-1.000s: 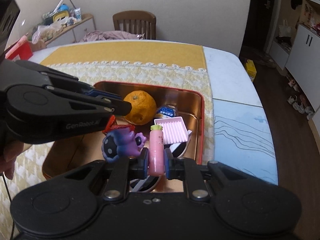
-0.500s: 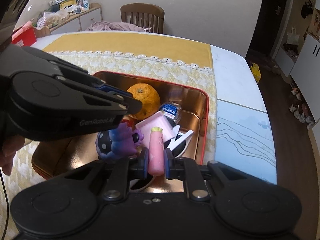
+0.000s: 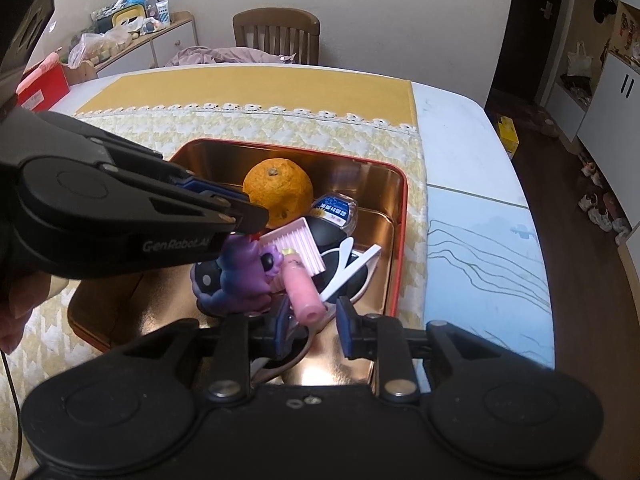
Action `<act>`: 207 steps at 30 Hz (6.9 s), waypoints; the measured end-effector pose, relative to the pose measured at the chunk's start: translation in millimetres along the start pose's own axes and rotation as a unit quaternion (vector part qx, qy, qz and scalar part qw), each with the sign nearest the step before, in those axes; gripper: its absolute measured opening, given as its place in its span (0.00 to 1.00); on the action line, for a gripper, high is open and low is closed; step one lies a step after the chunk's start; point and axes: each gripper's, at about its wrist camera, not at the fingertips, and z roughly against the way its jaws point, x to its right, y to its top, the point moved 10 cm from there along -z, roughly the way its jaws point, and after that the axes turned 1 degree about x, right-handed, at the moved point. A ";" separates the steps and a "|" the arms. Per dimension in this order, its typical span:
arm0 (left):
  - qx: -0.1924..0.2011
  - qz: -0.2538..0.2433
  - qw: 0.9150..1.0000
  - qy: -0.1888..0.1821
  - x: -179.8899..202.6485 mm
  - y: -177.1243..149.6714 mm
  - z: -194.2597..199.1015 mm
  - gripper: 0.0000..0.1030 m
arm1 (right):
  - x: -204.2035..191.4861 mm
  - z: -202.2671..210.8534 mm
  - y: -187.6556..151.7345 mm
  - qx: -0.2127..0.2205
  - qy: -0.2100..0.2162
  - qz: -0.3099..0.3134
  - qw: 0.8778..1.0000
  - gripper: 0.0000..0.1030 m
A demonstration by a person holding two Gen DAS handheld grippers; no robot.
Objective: Organize rigid objects
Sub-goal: 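Open both tools to release the green piece and lighter into the tin, then move both tools back over the cloth toward the purple eraser, then grasp the purple eraser with the right tool and lift it, then carry the eraser over the red tin with the right tool while the left tool carries the round jar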
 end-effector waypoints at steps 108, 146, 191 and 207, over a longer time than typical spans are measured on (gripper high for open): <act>0.034 0.031 0.993 0.106 -337.6 -170.4 108.1 0.82 | -355.6 -68.6 22.0 -0.040 0.099 0.013 0.994 0.69; 0.044 0.028 0.992 0.114 -304.7 -157.9 158.1 0.76 | -319.0 -15.4 42.0 0.024 0.041 0.018 0.999 0.19; 0.083 -0.047 0.995 0.027 -43.5 -24.2 108.7 0.76 | -46.6 68.0 23.9 0.085 -0.025 -0.075 0.993 0.19; 0.028 -0.024 0.999 0.025 -16.3 -3.9 41.2 0.76 | 6.3 25.4 25.8 0.052 -0.010 -0.068 0.996 0.19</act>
